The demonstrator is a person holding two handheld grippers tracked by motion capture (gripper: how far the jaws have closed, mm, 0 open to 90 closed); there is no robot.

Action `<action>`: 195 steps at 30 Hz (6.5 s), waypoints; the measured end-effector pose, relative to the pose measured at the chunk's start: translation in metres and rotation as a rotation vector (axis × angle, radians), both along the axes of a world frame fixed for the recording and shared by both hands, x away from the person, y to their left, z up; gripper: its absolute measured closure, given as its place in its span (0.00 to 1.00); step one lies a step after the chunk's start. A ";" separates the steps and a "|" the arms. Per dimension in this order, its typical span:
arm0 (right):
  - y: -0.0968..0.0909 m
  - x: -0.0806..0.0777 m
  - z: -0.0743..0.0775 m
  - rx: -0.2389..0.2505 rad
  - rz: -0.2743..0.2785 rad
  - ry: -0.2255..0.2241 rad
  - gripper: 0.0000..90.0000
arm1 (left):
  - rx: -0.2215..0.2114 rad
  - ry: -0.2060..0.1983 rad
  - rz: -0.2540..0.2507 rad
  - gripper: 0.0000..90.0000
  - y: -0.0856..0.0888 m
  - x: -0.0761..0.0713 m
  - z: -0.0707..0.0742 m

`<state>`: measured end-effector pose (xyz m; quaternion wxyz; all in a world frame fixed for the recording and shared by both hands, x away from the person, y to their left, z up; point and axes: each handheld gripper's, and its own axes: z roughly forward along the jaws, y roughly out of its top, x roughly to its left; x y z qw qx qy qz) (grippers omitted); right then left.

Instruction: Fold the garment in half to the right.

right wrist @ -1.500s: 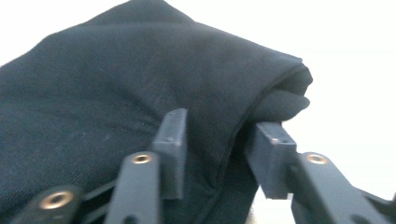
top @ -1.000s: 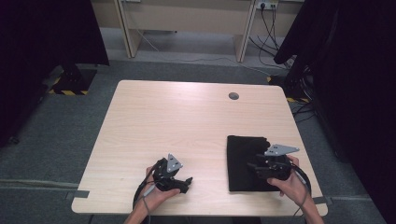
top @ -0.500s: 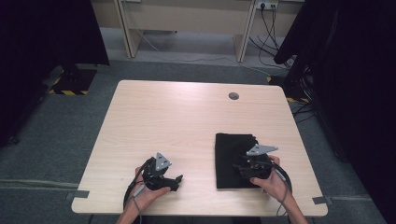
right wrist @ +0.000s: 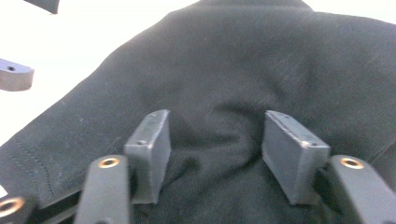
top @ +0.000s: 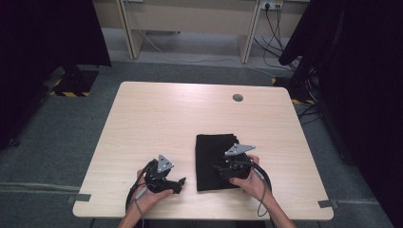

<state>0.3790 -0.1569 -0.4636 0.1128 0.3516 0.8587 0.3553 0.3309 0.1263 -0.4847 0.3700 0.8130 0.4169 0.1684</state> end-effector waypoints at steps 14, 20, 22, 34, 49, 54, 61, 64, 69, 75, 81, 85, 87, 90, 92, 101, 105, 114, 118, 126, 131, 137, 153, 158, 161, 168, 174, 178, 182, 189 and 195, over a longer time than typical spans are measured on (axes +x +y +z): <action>-0.066 -0.049 0.015 0.049 -0.017 -0.011 0.43 | -0.101 -0.001 -0.039 0.10 -0.022 0.003 0.003; -0.054 -0.049 -0.001 0.044 0.059 -0.023 0.69 | -0.064 -0.014 -0.055 0.10 -0.034 0.003 0.002; -0.051 -0.048 0.002 0.026 0.085 -0.048 0.84 | -0.057 -0.014 -0.054 0.10 -0.035 0.004 0.002; -0.074 -0.058 0.044 0.041 0.106 -0.056 0.91 | -0.025 -0.011 -0.067 0.10 -0.039 0.001 0.001; -0.093 -0.036 0.044 0.109 -0.018 -0.057 0.45 | -0.035 -0.001 -0.056 0.09 -0.029 -0.004 0.001; -0.069 -0.021 0.038 0.087 0.031 -0.051 0.40 | -0.022 0.007 -0.031 0.09 -0.012 -0.005 0.000; -0.033 -0.005 0.021 0.059 0.090 -0.037 0.38 | 0.016 -0.001 0.001 0.08 0.011 -0.006 -0.001; -0.024 0.000 0.014 0.023 0.088 -0.029 0.37 | 0.029 0.003 0.026 0.06 0.021 -0.005 -0.001; -0.023 0.004 -0.004 -0.010 0.020 0.007 0.34 | 0.030 0.016 0.069 0.01 0.032 -0.001 -0.002; -0.024 0.002 -0.008 0.004 0.012 -0.021 0.33 | 0.034 0.018 0.069 0.00 0.034 0.000 -0.002; -0.023 -0.001 -0.010 0.014 -0.005 -0.039 0.33 | 0.033 0.017 0.070 0.00 0.034 0.000 -0.002; -0.022 -0.001 -0.010 0.009 -0.012 -0.038 0.33 | 0.031 0.016 0.070 0.00 0.034 -0.001 -0.002; -0.021 0.000 -0.010 0.007 -0.012 -0.037 0.33 | 0.031 0.016 0.070 0.00 0.035 -0.001 -0.002; -0.019 0.003 -0.009 0.001 -0.019 -0.034 0.33 | 0.031 0.017 0.070 0.00 0.035 -0.001 -0.002; -0.016 0.006 -0.009 -0.002 -0.018 -0.034 0.33 | 0.032 0.016 0.070 0.00 0.035 -0.001 -0.002; -0.005 0.025 -0.008 -0.013 -0.018 -0.023 0.33 | 0.031 0.016 0.070 0.00 0.035 -0.001 -0.002; 0.001 0.035 -0.007 -0.015 -0.017 -0.016 0.33 | 0.031 0.017 0.070 0.00 0.035 -0.001 -0.002; 0.017 0.051 -0.008 -0.019 -0.023 -0.021 0.33 | 0.031 0.016 0.070 0.00 0.035 -0.001 -0.002; 0.018 0.056 -0.008 -0.015 -0.009 -0.016 0.33 | 0.032 0.016 0.070 0.00 0.035 -0.001 -0.002; 0.027 0.064 -0.009 -0.008 -0.026 -0.026 0.32 | 0.031 0.016 0.070 0.00 0.035 -0.001 -0.002; 0.029 0.069 -0.009 -0.003 -0.020 -0.027 0.32 | 0.031 0.016 0.070 0.00 0.035 -0.001 -0.002; 0.029 0.071 -0.009 0.009 -0.014 -0.021 0.32 | 0.031 0.016 0.070 0.00 0.035 -0.001 -0.002; 0.000 0.053 0.010 0.090 -0.027 -0.045 0.30 | 0.031 0.017 0.070 0.00 0.035 -0.001 -0.002; -0.007 0.046 0.014 0.103 -0.029 -0.054 0.30 | 0.031 0.016 0.070 0.00 0.035 -0.001 -0.002; -0.012 0.042 0.014 0.111 -0.033 -0.052 0.29 | 0.031 0.016 0.070 0.00 0.035 -0.001 -0.002; -0.025 0.034 0.015 0.127 -0.047 -0.050 0.29 | 0.031 0.016 0.070 0.00 0.035 -0.001 -0.002; -0.035 0.025 0.013 0.134 -0.052 -0.041 0.29 | 0.031 0.016 0.070 0.00 0.035 -0.001 -0.002; -0.042 0.019 0.012 0.134 -0.063 -0.042 0.29 | 0.031 0.016 0.070 0.00 0.035 -0.001 -0.002; -0.047 0.014 0.008 0.130 -0.064 -0.038 0.29 | 0.031 0.016 0.070 0.00 0.035 -0.001 -0.002; -0.055 0.005 0.005 0.128 -0.077 -0.036 0.29 | 0.031 0.016 0.070 0.00 0.035 -0.001 -0.002; -0.062 -0.004 0.003 0.128 -0.081 -0.038 0.29 | 0.031 0.016 0.070 0.00 0.035 -0.001 -0.002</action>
